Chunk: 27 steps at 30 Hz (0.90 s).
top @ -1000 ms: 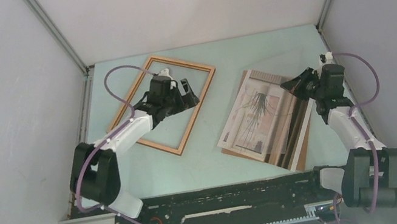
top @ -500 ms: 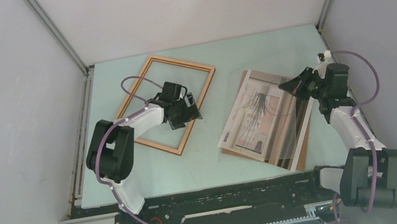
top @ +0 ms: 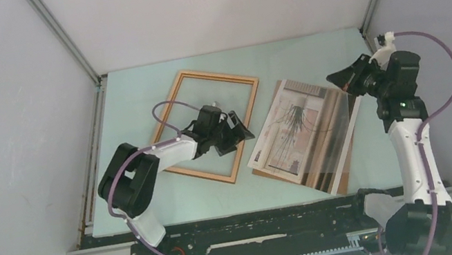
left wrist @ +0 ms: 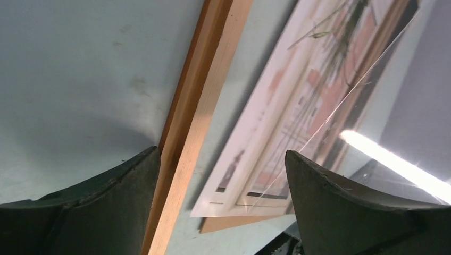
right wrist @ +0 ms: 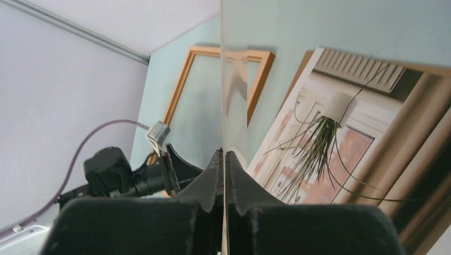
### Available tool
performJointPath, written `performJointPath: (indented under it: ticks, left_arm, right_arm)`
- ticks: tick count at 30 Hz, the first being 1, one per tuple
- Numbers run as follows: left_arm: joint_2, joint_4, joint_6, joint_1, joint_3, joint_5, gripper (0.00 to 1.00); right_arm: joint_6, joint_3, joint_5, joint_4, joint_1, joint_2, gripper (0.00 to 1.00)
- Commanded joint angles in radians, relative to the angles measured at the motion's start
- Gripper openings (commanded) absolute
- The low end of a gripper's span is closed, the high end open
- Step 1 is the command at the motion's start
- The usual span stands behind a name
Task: Put the photo into the frame
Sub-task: Move the photo frame to the center of the board.
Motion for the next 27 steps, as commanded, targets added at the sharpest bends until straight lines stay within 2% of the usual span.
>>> performJointPath:
  ticks: [1, 10, 14, 19, 23, 27]
  left_arm:
    - [-0.050, 0.203, -0.144, -0.032, -0.067, 0.044, 0.89]
    - [-0.039, 0.527, -0.321, -0.099, -0.169, 0.035, 0.90]
    - [-0.032, 0.584, -0.346, -0.143, -0.151, 0.011, 0.92]
    - [-0.032, 0.651, -0.356, -0.145, -0.163, -0.010, 0.94]
    - [-0.105, 0.629, -0.284, -0.108, -0.215, -0.015, 0.97]
    - [-0.224, 0.465, -0.156, -0.033, -0.269, -0.021, 1.00]
  right_arm:
    - [-0.056, 0.097, 0.048, -0.143, -0.012, -0.029, 0.00]
    - [0.028, 0.180, 0.039, -0.124, -0.008, 0.001, 0.00]
    - [0.059, 0.202, 0.051, -0.112, -0.004, 0.006, 0.00]
    - [0.113, 0.230, 0.064, -0.086, 0.004, 0.029, 0.00]
    - [0.119, 0.260, 0.089, -0.083, 0.038, 0.061, 0.00]
    - [0.114, 0.259, 0.122, -0.079, 0.083, 0.080, 0.00]
